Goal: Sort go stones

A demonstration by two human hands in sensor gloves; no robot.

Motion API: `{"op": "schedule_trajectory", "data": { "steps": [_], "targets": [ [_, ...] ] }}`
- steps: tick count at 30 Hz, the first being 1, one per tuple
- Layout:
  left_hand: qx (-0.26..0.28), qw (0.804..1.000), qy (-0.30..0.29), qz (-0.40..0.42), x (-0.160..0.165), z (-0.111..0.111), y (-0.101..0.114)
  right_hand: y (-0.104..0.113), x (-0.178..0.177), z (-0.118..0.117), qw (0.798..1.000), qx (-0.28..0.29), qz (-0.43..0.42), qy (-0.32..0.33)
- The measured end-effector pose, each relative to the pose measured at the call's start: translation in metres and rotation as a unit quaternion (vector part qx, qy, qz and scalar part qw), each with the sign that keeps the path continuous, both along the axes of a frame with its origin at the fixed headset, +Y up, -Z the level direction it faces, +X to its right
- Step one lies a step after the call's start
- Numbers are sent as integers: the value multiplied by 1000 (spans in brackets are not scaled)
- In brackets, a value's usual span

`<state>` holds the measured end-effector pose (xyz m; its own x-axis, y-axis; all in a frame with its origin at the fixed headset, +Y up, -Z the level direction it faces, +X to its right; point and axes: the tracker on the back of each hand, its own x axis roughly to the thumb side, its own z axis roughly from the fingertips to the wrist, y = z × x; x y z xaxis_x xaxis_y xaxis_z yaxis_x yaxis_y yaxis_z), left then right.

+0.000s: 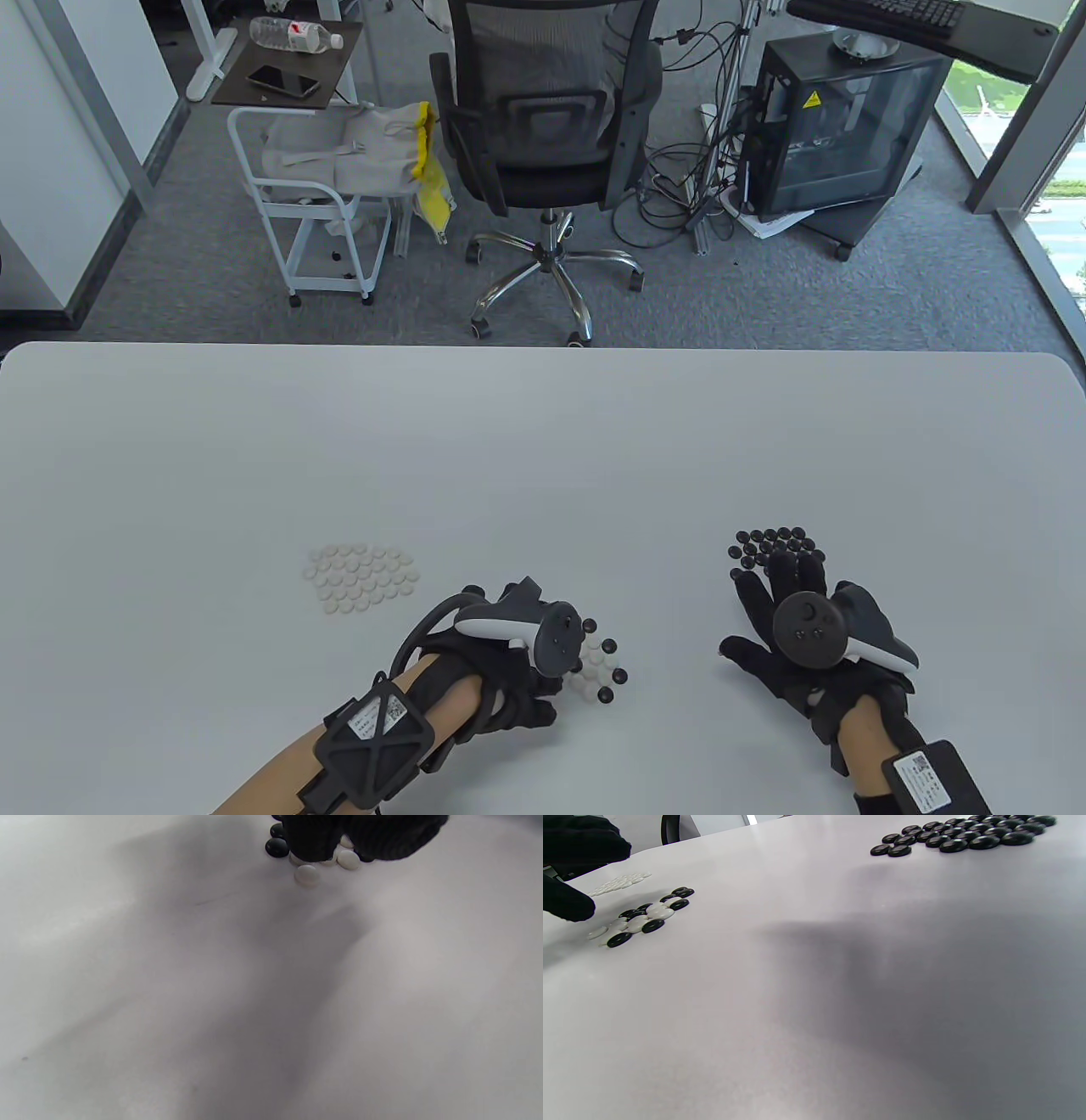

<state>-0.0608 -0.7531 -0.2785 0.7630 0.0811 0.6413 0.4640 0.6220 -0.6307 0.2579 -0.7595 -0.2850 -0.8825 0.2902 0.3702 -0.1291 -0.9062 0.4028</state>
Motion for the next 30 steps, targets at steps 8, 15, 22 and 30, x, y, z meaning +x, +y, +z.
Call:
{"op": "schedule_trajectory", "data": {
  "steps": [8, 15, 22, 30],
  "targets": [
    [14, 1000, 5, -15, -21, 14, -12, 0, 2, 0, 1000, 1, 0, -1],
    [11, 992, 128, -5, -106, 7, -8, 1, 3, 1, 1000, 2, 2, -1],
    [-2, 969, 245, 14, -173, -17, -12, 0, 2, 1, 1000, -1, 6, 0],
    [3, 955, 298, 14, -195, -39, -14, -1, 0, 0, 1000, -2, 6, 1]
  ]
}}
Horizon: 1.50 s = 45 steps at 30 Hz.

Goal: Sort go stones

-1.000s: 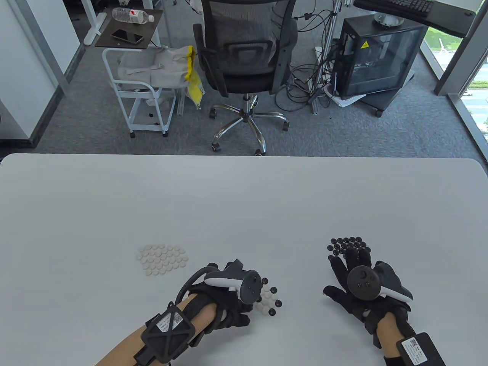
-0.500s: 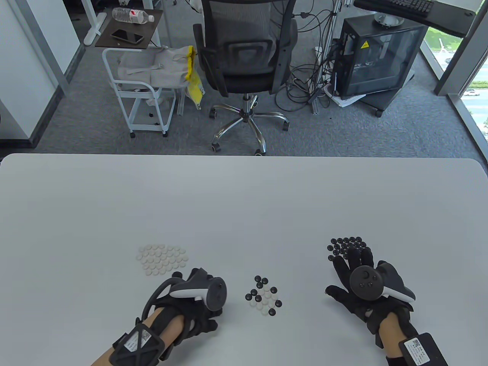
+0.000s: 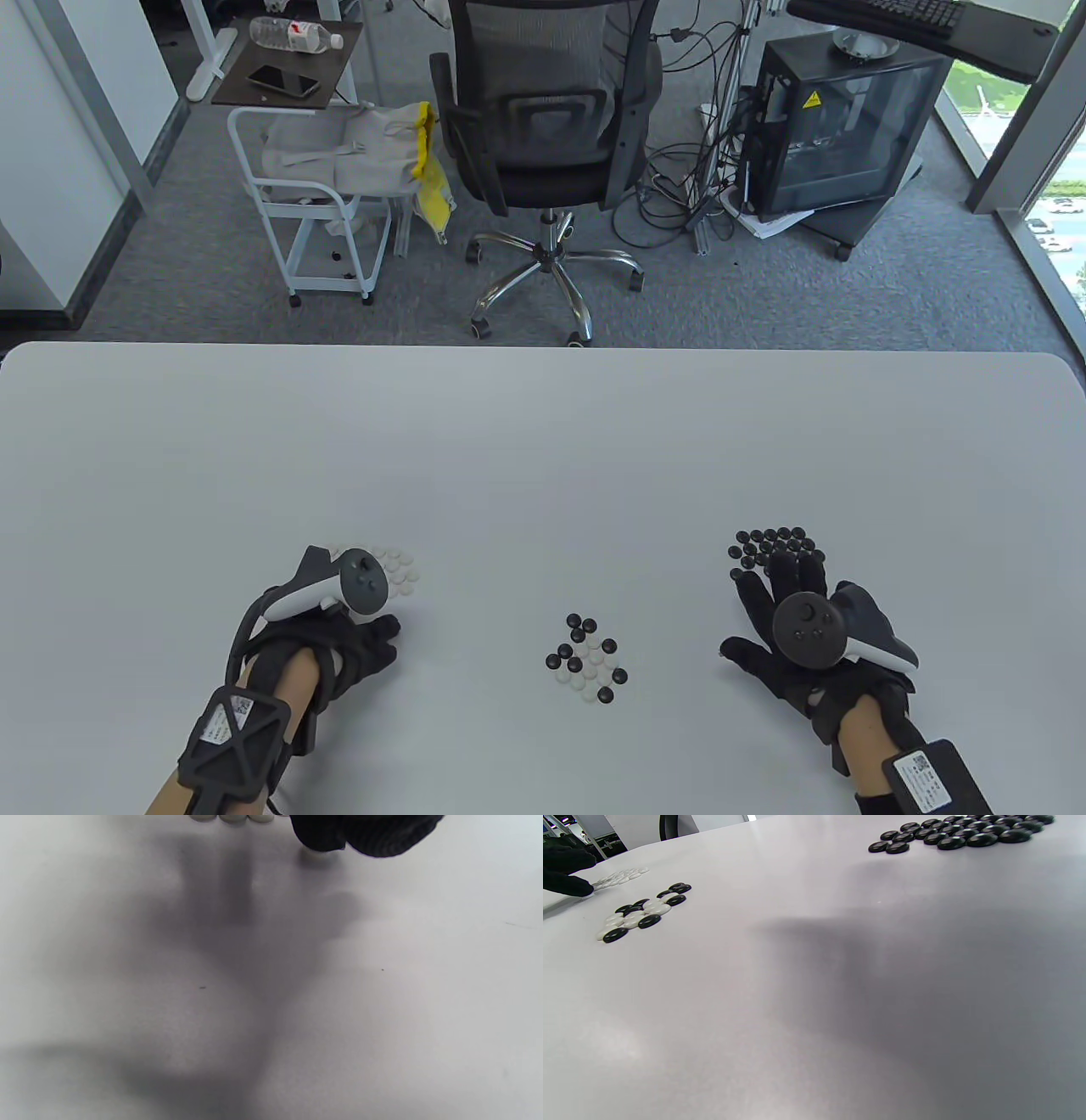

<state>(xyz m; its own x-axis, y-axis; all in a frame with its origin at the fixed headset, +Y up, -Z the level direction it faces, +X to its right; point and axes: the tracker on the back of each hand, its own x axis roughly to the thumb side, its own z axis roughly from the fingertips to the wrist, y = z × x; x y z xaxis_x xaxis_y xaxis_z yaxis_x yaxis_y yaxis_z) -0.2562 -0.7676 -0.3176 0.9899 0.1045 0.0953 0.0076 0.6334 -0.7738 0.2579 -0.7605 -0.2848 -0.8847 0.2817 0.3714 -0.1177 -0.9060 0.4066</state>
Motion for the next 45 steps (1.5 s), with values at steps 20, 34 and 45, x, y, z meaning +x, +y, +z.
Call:
{"op": "schedule_trajectory", "data": {
  "steps": [20, 34, 45],
  "targets": [
    [27, 998, 6, 58, 11, -11, 27, 0, 0, 0, 1000, 1, -1, -1],
    [19, 978, -206, 23, 145, 21, 39, 0, -1, 0, 1000, 3, -1, 1],
    [-22, 965, -261, 21, 201, 29, 7, 0, 0, 0, 1000, 6, -2, 2]
  ]
}}
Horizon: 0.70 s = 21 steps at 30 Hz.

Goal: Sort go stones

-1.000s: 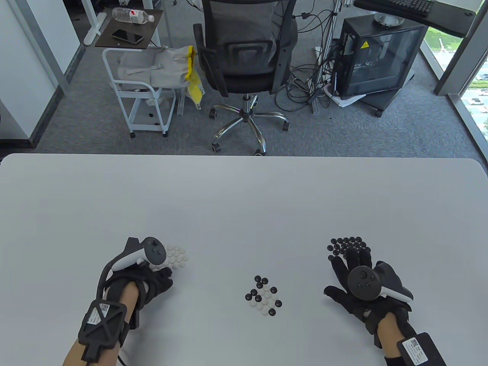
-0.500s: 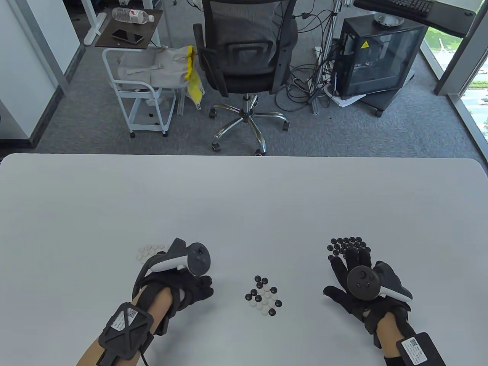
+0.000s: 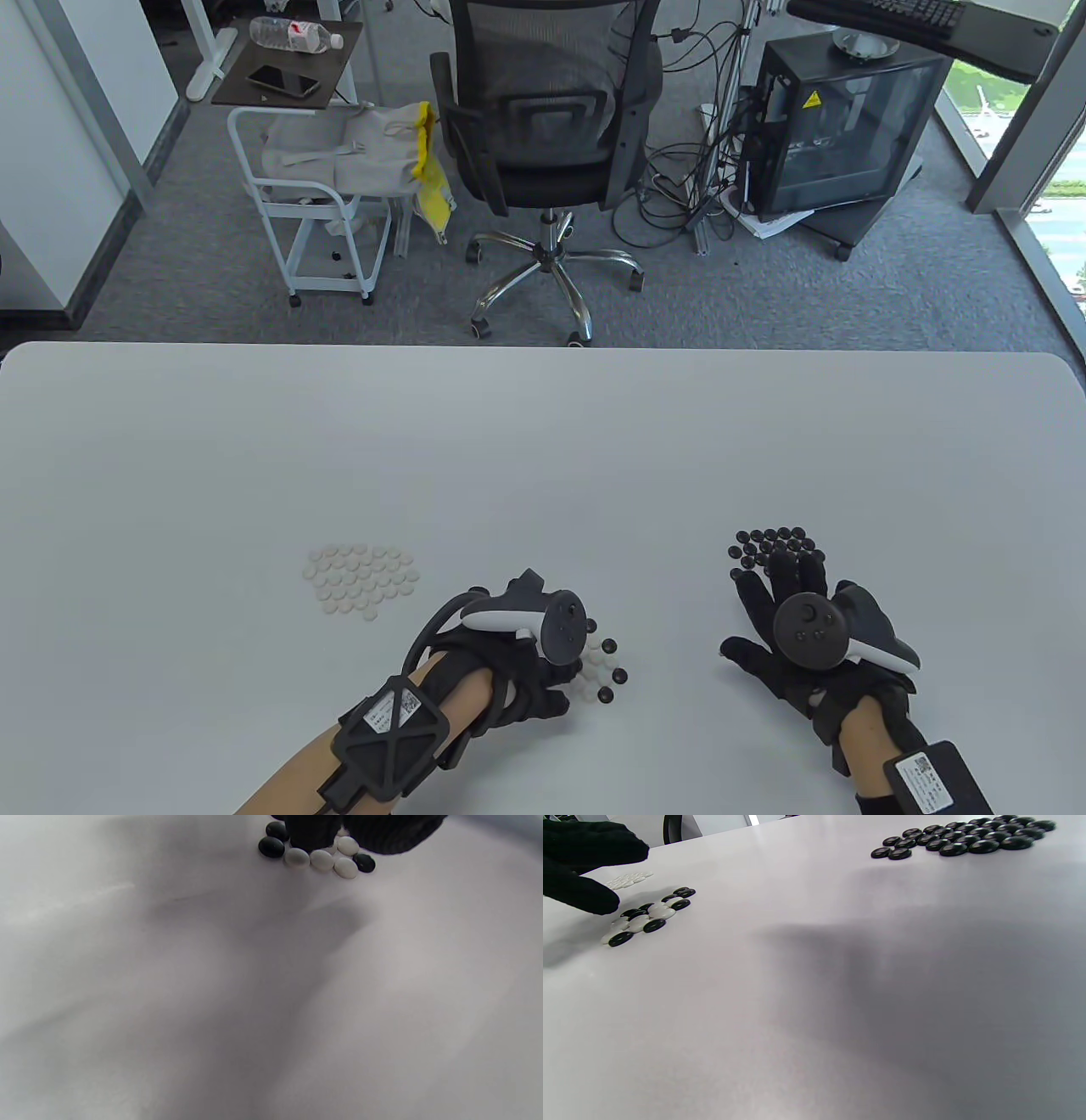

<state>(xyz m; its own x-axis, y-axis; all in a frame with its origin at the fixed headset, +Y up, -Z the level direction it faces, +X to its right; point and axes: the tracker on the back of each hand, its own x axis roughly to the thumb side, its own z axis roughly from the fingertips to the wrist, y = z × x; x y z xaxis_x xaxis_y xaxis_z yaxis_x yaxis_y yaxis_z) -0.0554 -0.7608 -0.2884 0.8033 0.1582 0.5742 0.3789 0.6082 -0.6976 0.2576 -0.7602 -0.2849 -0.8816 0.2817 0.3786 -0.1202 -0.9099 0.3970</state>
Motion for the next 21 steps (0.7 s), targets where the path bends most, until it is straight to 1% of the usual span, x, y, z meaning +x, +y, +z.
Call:
{"op": "schedule_trajectory", "data": {
  "steps": [2, 5, 8, 10, 13, 15, 18, 21],
  "targets": [
    [0, 1000, -3, -11, 2, 1, -5, 0, 0, 0, 1000, -1, 1, 0],
    [0, 1000, -6, -11, -3, 4, -7, 1, 1, 1, 1000, 1, 0, 1],
    [-6, 1000, 9, -3, -19, 6, -5, 2, 2, 1, 1000, 4, -2, 0],
    [-6, 1000, 27, -2, -36, 5, -4, 2, 3, 1, 1000, 4, -2, -1],
    [1, 997, 71, -9, -72, 1, -1, 2, 3, 1, 1000, 2, -1, 0],
    [9, 993, 114, -17, -102, -4, -1, 2, 4, 1, 1000, 4, -1, 0],
    [7, 986, 168, -24, -134, -11, 1, 1, 3, 1, 1000, 2, 0, 0],
    [8, 979, 201, -37, -157, -18, 0, 0, 2, 1, 1000, -1, -2, 2]
  ]
}}
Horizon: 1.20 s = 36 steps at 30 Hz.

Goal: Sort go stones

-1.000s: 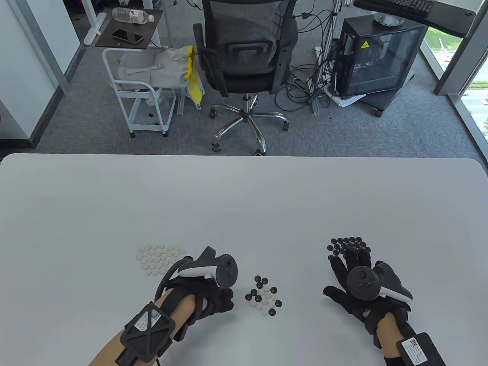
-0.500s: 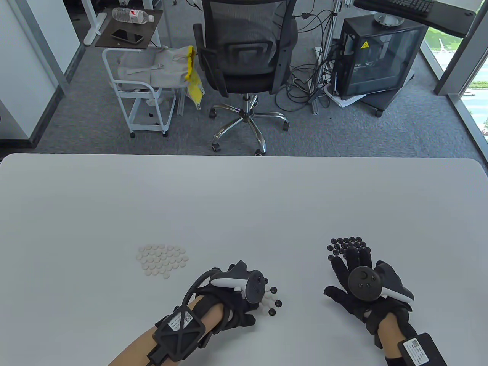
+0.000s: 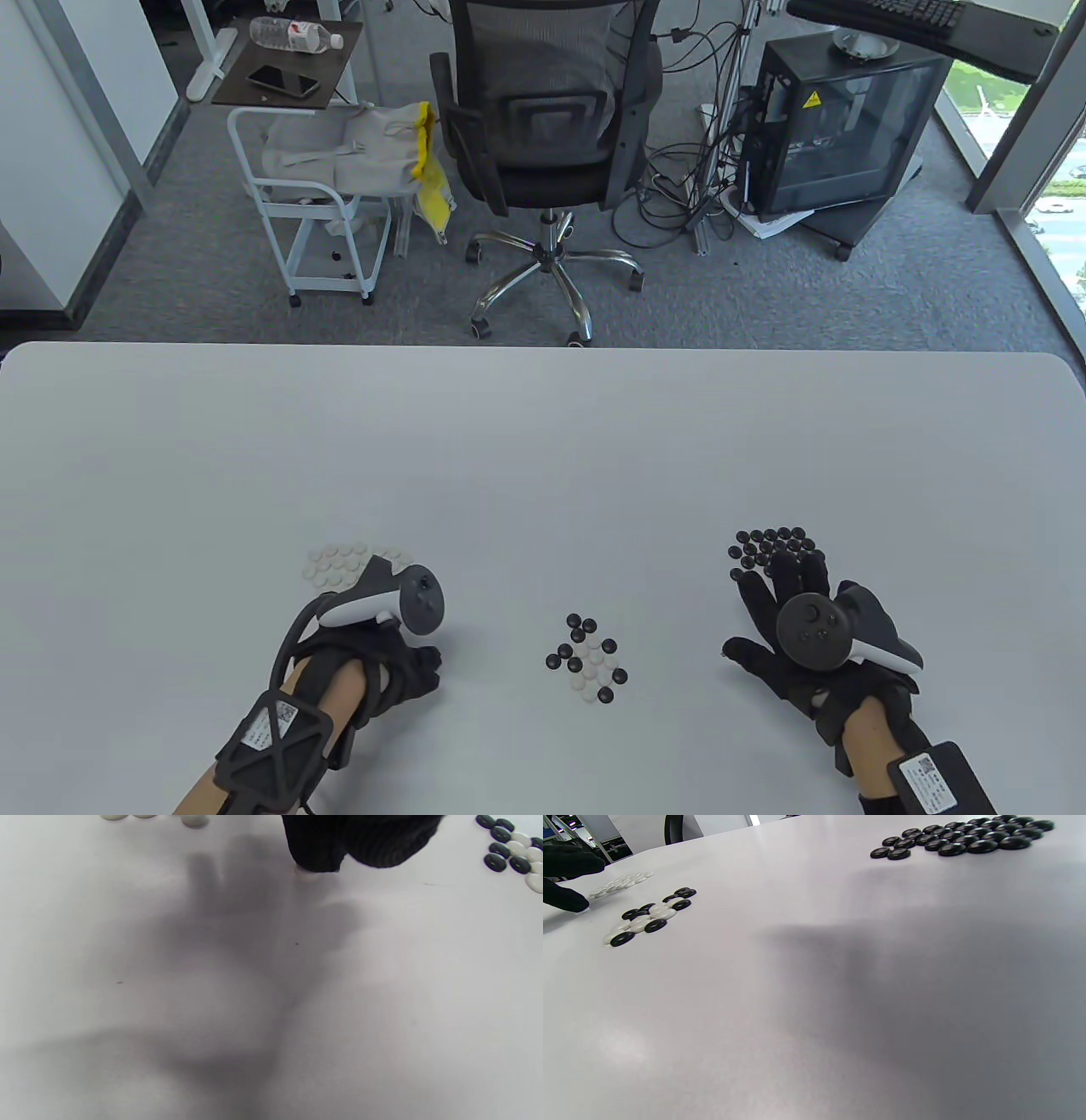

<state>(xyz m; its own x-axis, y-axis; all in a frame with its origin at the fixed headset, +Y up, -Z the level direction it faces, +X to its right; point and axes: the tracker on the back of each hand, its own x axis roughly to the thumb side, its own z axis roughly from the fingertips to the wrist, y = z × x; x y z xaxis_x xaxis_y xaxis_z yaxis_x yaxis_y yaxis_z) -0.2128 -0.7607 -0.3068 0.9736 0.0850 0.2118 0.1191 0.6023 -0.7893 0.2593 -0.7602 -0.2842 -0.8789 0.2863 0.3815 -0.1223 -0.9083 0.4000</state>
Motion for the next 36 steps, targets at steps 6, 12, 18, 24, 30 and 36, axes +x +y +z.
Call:
{"op": "schedule_trajectory", "data": {
  "steps": [6, 12, 18, 24, 30, 36],
  "targets": [
    [-11, 996, 77, 36, -31, -21, -5, -1, -3, 0, 1000, -3, 1, 2],
    [-16, 991, 117, 60, -47, -31, -8, -1, -3, 0, 1000, -3, 0, 1],
    [9, 987, 136, 80, -54, -34, 1, -1, -3, 0, 1000, -3, -2, 0],
    [168, 976, 113, 80, -48, -27, 70, -3, -4, -1, 1000, -7, 0, 1],
    [339, 934, 56, 96, -28, 3, 128, -4, -5, -2, 1000, -7, 1, 2],
    [452, 889, -19, 67, -3, 36, 126, -4, -6, -2, 1000, -4, -2, 4]
  ]
}}
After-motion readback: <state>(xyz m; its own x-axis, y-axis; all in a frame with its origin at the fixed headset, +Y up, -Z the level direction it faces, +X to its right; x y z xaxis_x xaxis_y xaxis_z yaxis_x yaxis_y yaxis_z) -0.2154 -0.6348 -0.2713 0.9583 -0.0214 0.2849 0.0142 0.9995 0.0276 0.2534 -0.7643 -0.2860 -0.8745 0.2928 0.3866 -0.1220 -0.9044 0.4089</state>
